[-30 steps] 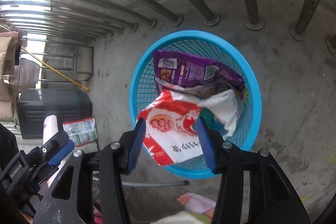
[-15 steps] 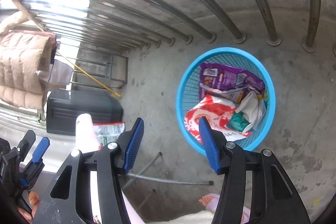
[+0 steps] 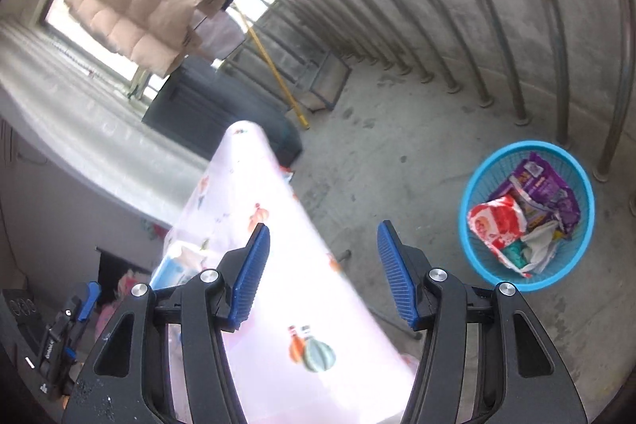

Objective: Collect trash
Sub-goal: 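Move both tools back over the table toward the Pepsi bottle, then grasp the clear Pepsi bottle around its label with the right tool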

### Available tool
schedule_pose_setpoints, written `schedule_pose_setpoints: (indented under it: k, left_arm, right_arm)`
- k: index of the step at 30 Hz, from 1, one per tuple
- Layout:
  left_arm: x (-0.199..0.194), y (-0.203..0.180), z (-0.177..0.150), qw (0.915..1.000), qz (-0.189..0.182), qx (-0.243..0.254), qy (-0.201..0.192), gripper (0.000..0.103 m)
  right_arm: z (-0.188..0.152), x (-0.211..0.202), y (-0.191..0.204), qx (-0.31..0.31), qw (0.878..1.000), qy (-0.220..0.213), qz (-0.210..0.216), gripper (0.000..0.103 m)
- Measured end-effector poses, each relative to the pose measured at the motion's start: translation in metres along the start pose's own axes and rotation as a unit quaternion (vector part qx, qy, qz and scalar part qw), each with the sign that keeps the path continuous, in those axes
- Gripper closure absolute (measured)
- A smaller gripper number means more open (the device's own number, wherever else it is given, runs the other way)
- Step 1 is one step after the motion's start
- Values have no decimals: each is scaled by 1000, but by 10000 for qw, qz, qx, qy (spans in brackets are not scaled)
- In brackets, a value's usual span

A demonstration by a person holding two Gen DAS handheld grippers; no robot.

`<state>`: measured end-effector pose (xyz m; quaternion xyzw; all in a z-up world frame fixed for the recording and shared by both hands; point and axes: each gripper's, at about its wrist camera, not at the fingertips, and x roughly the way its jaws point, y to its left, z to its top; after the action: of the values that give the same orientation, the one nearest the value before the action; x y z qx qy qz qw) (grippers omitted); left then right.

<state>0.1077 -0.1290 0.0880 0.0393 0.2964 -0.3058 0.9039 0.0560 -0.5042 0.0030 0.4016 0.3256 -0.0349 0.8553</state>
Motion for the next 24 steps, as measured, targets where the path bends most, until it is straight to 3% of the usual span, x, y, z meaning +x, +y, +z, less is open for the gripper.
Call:
schedule_pose_setpoints:
  k: [5,9,13,18,21,24]
  left_arm:
    - [-51,72,-53,9956,592,-721,-114,47]
    - [-70,120,-86,9860,936,-1382,-59,47]
    - [-73,154,-107,9772,1011,-1867,26,47]
    - [-58,171,-116,9751,1066,-1939,178,63]
    - [-49,182,-125,9737,1003,-2023,300,74]
    - [-45,193,-133,9719,941,-2124,377,83]
  right_arm:
    - [-18,26,65,-826,9922,639,676,49]
    - [-38,73,113,-1112,9744,1478,1279,49]
    - [-63,123,153,-1328,9556,2159,1500,49]
    - [-90,172,187,-1576,9389,2673,1488,49]
    - [-108,184,199,-1799,9316,2860,1340,49]
    - [-125,189,209,-1976,9168,3184,1384,48]
